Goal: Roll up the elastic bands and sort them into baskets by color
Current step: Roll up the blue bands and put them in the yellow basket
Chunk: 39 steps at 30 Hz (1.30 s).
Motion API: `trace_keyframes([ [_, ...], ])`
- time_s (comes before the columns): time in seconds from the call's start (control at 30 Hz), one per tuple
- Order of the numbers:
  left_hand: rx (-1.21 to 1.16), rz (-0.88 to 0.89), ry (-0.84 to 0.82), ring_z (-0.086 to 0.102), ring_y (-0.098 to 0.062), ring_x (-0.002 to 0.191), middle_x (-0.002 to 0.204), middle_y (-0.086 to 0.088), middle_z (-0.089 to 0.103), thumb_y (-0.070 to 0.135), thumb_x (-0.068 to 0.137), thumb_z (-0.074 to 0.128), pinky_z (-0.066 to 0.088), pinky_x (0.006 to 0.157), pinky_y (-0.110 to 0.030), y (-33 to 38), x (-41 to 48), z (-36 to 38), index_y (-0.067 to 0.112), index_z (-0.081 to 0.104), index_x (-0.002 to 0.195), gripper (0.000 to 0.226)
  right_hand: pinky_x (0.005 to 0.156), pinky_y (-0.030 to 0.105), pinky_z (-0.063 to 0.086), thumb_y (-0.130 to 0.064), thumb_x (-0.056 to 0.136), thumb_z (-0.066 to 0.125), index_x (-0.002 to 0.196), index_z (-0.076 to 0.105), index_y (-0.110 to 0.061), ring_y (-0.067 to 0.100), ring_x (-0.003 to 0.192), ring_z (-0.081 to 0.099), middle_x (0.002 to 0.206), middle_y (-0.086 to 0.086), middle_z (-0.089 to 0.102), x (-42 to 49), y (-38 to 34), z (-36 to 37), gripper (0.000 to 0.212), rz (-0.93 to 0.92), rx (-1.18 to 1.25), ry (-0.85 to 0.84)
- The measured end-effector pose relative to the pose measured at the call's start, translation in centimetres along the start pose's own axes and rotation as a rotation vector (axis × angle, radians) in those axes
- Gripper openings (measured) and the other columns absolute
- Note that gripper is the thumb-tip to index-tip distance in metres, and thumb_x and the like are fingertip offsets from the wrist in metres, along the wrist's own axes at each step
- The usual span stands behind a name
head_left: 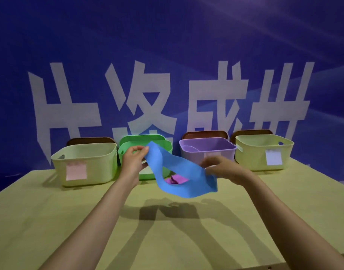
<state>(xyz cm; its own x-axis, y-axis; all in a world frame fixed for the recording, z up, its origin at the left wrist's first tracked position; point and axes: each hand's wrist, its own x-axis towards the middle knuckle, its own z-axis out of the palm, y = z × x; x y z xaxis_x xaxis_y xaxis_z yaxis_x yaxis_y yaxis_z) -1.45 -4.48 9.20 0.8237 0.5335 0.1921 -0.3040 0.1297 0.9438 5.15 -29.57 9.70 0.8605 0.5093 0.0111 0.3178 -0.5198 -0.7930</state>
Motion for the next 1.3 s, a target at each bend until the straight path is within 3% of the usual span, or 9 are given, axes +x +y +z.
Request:
trace_keyframes([
  [0.07,0.043,0.018,-0.090,0.062,-0.015,0.078,0.089,-0.006,0.066,0.009,0.087,0.065,0.052,0.063,-0.025,0.3,-0.2,0.9,0.013,0.054,0.088,0.011,0.089,0.026,0.045,-0.011,0.089,0.061,0.115,0.063,-0.013,0.015,0.105,0.057,0.112,-0.001,0.062,0.0,-0.4,0.8,0.026,0.006,-0.082,-0.092],
  [0.23,0.157,0.070,-0.241,0.065,-0.010,0.073,0.083,-0.003,0.068,0.005,0.083,0.068,0.054,0.065,-0.022,0.7,-1.0,3.7,0.013,0.063,0.088,0.011,0.094,0.032,0.052,-0.021,0.086,0.068,0.119,0.058,-0.013,0.015,0.106,0.062,0.113,0.000,0.065,1.4,-2.3,3.1,0.035,-0.182,0.233,-0.014],
  [0.37,0.081,0.123,-0.271,0.065,-0.005,0.067,0.079,-0.001,0.067,0.002,0.083,0.067,0.055,0.062,-0.018,2.1,-1.2,4.3,0.011,0.063,0.086,0.009,0.086,0.022,0.053,-0.026,0.084,0.071,0.122,0.054,-0.016,0.009,0.105,0.063,0.115,-0.002,0.065,2.3,-3.8,4.2,0.043,-0.276,0.279,0.055],
  [0.5,0.056,0.155,-0.238,0.063,-0.005,0.074,0.079,0.002,0.066,0.009,0.086,0.066,0.053,0.066,-0.023,3.3,-1.3,3.6,0.012,0.062,0.086,0.006,0.080,0.029,0.053,-0.021,0.088,0.066,0.109,0.062,-0.003,0.014,0.092,0.065,0.100,0.009,0.069,1.6,-4.4,4.7,0.028,-0.342,0.349,0.076],
  [0.7,0.059,0.097,-0.274,0.061,-0.015,0.081,0.089,-0.004,0.065,0.017,0.089,0.064,0.051,0.067,-0.028,3.7,-2.5,2.2,0.009,0.062,0.093,0.009,0.075,0.030,0.054,-0.020,0.091,0.061,0.112,0.061,0.000,0.016,0.088,0.066,0.100,0.010,0.068,-1.5,-6.4,4.6,0.029,-0.350,0.433,-0.074],
  [0.8,0.067,0.073,-0.324,0.062,-0.011,0.071,0.082,-0.001,0.065,0.014,0.089,0.063,0.052,0.061,-0.025,3.3,-3.1,1.6,0.011,0.061,0.088,0.004,0.063,0.022,0.054,-0.021,0.088,0.065,0.099,0.062,-0.003,0.016,0.078,0.064,0.088,0.007,0.066,-2.4,-6.3,4.6,0.020,-0.317,0.430,-0.115],
  [0.9,0.122,-0.005,-0.345,0.060,-0.011,0.068,0.080,-0.001,0.064,0.011,0.088,0.064,0.051,0.055,-0.023,1.5,-3.3,0.9,0.012,0.059,0.088,0.004,0.066,0.027,0.056,-0.028,0.087,0.065,0.093,0.062,-0.004,0.017,0.072,0.060,0.081,0.008,0.061,-1.7,-4.6,5.7,0.024,-0.234,0.387,-0.083],
  [1.1,0.244,-0.213,-0.279,0.060,-0.010,0.067,0.081,-0.002,0.063,0.009,0.089,0.062,0.050,0.049,-0.019,-6.3,-3.5,-1.2,0.009,0.058,0.092,0.005,0.071,0.027,0.056,-0.022,0.092,0.060,0.101,0.059,-0.003,0.016,0.078,0.065,0.086,0.008,0.066,1.2,1.0,9.6,0.021,-0.029,0.499,-0.077],
  [1.3,0.221,-0.226,-0.219,0.061,-0.008,0.068,0.078,0.001,0.063,0.007,0.085,0.067,0.048,0.050,-0.018,-10.1,-1.6,-1.9,0.011,0.063,0.084,0.005,0.066,0.021,0.054,-0.016,0.092,0.060,0.102,0.059,-0.007,0.013,0.082,0.063,0.094,0.008,0.062,4.6,3.5,13.0,0.013,0.000,0.534,-0.027],
])
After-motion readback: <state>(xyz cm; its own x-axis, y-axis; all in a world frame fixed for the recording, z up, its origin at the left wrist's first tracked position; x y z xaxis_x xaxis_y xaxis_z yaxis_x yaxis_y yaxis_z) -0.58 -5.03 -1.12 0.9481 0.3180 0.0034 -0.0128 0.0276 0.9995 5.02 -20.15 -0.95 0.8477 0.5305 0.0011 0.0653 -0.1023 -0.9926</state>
